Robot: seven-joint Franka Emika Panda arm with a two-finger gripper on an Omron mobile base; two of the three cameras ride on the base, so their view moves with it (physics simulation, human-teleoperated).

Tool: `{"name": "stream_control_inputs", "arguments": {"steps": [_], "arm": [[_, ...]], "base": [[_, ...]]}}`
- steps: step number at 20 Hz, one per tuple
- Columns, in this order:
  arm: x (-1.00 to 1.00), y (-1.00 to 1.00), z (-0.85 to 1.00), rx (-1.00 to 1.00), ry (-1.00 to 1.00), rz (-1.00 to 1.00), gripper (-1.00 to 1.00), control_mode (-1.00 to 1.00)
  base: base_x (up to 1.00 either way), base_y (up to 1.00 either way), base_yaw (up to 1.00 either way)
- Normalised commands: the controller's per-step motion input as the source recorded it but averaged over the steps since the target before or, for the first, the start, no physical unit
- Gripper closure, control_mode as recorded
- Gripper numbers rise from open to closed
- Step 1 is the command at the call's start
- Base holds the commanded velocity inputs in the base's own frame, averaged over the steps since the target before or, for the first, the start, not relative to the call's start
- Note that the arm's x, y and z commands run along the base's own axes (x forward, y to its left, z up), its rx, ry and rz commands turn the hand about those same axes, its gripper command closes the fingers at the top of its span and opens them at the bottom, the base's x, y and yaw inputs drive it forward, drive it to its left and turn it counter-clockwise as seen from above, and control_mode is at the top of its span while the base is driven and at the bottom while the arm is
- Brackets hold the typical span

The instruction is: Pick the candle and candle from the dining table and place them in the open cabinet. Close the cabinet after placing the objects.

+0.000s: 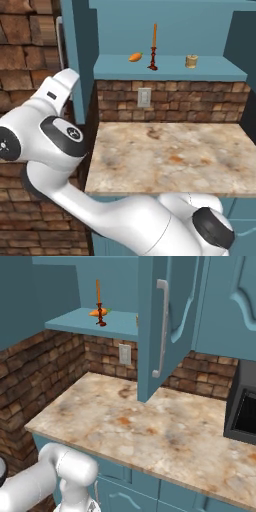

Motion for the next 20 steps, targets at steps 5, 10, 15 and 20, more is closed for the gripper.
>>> {"name": "stream_control_inputs", "arguments": {"steps": [5, 10, 15, 20], "arm": [[0.8, -0.95, 0.0, 0.06, 0.0, 0.05, -1.0, -1.0], [0.6, -1.0, 0.0, 0.06, 0.0, 0.09, -1.0, -1.0], [0.52, -1.0, 0.0, 0.03, 0.0, 0.06, -1.0, -1.0], [0.57, -0.96, 0.0, 0.02, 0.0, 0.03, -1.0, -1.0]], "base": [[0.0, 0.0, 0.0], [0.0, 0.0, 0.0], [0.0, 0.0, 0.0], [0.0, 0.0, 0.0]]}}
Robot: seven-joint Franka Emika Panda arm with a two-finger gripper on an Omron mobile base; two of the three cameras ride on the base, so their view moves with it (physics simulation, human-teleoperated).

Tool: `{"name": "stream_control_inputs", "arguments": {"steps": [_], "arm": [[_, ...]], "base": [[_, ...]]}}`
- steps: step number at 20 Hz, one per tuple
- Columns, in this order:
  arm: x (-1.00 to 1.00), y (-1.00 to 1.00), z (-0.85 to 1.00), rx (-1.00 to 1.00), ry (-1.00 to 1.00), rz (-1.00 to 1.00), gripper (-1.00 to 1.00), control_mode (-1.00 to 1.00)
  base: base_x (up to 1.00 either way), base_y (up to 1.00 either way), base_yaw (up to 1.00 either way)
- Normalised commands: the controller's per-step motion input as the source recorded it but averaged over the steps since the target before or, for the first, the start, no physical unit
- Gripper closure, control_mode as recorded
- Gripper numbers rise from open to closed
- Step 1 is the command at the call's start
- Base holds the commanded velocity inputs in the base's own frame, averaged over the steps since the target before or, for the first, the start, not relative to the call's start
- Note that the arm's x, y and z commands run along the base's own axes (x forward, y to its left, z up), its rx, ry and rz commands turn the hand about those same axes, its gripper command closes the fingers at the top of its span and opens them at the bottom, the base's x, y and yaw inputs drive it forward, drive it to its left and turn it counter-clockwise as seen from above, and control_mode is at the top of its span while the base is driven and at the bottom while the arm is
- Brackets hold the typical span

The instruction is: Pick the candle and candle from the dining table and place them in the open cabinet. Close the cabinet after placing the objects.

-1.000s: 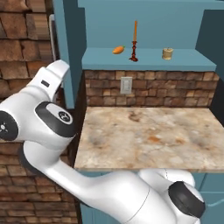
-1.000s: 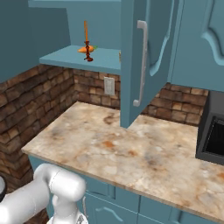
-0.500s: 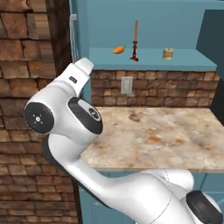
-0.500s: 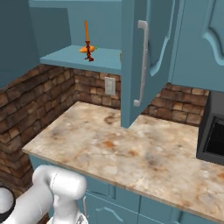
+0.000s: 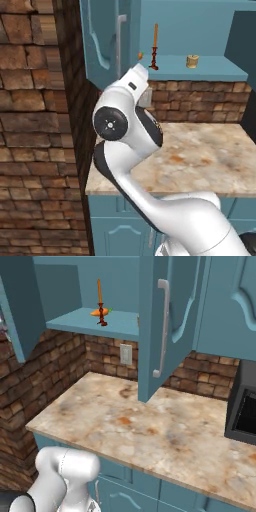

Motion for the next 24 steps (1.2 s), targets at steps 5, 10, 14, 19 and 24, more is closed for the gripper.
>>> {"name": "stream_control_inputs", "arguments": {"steps": [5, 10, 14, 19, 24], "arm": [[0.62, -0.92, 0.0, 0.02, 0.0, 0.02, -1.0, -1.0], [0.75, -0.77, 0.0, 0.01, 0.0, 0.03, -1.0, -1.0], [0.85, -0.7, 0.0, 0.01, 0.0, 0.03, -1.0, -1.0], [0.87, -0.63, 0.0, 0.01, 0.01, 0.02, -1.0, -1.0], [0.84, -0.51, 0.0, 0.0, 0.02, 0.0, -1.0, -1.0]], "base": [[0.0, 0.0, 0.0], [0.0, 0.0, 0.0], [0.0, 0.0, 0.0], [0.0, 0.0, 0.0], [0.0, 0.0, 0.0]]}}
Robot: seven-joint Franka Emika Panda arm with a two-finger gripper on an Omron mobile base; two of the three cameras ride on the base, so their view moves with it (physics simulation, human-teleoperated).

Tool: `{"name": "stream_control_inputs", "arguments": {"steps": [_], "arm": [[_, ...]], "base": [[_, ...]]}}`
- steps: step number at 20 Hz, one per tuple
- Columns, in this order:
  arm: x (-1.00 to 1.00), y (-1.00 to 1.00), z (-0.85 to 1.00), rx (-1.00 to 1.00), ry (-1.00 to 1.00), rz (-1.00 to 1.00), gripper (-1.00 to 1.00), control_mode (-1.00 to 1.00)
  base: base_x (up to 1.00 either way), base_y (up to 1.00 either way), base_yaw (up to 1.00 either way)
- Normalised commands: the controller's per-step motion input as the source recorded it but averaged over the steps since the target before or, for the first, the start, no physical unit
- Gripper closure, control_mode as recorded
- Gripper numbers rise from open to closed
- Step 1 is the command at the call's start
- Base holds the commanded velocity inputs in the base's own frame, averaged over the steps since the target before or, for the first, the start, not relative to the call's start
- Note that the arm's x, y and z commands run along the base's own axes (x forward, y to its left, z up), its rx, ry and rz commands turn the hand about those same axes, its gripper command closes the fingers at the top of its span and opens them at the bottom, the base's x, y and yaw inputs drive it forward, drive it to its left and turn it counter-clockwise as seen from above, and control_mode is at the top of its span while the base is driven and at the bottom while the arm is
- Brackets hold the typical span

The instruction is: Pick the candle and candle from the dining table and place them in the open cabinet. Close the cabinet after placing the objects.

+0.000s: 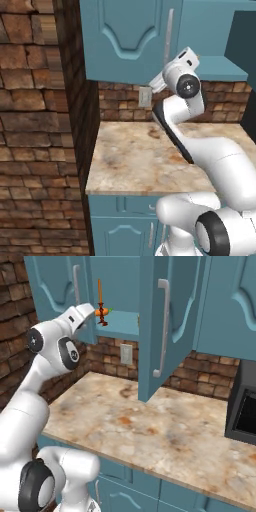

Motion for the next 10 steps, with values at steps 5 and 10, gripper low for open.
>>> {"name": "stream_control_inputs", "arguments": {"steps": [5, 10], "arm": [[0.75, -0.5, 0.0, 0.03, 0.04, 0.0, -1.0, -1.0], [0.66, -0.5, 0.0, 0.07, 0.05, 0.01, -1.0, -1.0]], "base": [[0.0, 0.0, 0.0], [0.0, 0.0, 0.0]]}}
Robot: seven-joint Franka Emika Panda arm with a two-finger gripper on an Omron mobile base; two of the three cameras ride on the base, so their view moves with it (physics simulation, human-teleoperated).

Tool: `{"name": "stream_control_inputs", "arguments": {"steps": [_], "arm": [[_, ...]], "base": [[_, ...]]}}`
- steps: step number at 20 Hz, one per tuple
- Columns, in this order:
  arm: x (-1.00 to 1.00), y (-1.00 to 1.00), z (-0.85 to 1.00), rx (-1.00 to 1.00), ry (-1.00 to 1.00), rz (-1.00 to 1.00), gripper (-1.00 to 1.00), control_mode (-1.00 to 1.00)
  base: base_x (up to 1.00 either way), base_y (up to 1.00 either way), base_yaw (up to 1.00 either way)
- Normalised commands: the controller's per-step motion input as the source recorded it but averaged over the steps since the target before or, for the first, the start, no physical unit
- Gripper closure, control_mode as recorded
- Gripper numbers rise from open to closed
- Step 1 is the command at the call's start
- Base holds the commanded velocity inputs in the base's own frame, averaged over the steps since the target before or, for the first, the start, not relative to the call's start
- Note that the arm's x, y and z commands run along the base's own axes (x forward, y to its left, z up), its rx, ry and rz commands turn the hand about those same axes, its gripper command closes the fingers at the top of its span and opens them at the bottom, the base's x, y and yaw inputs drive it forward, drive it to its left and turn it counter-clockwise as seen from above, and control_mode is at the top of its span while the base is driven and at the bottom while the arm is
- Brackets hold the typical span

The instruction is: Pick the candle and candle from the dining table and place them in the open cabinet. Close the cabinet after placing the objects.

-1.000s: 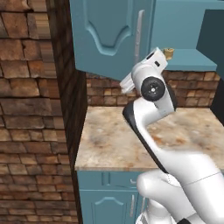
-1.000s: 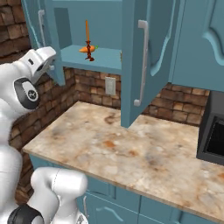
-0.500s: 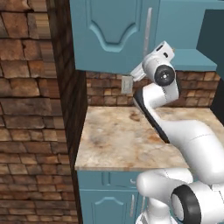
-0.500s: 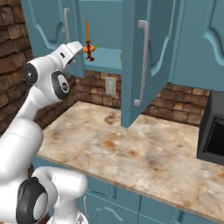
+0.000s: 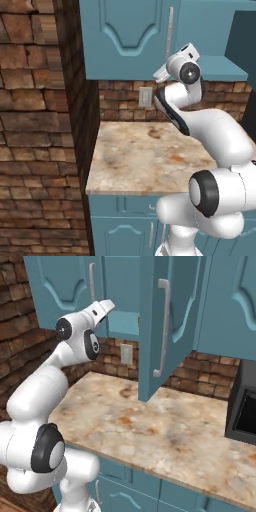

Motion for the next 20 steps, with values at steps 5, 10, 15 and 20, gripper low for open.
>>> {"name": "stream_control_inputs", "arguments": {"steps": [5, 10, 15, 20], "arm": [[0.62, -0.51, 0.0, 0.08, 0.04, 0.01, -1.0, -1.0], [0.71, -0.53, 0.0, 0.08, 0.04, 0.02, -1.0, -1.0], [0.9, -0.58, 0.0, 0.08, 0.05, 0.04, -1.0, -1.0], [0.32, -0.52, -0.13, 0.04, 0.01, 0.02, -1.0, -1.0]], "base": [[0.0, 0.0, 0.0], [0.0, 0.0, 0.0], [0.0, 0.0, 0.0], [0.0, 0.0, 0.0]]}}
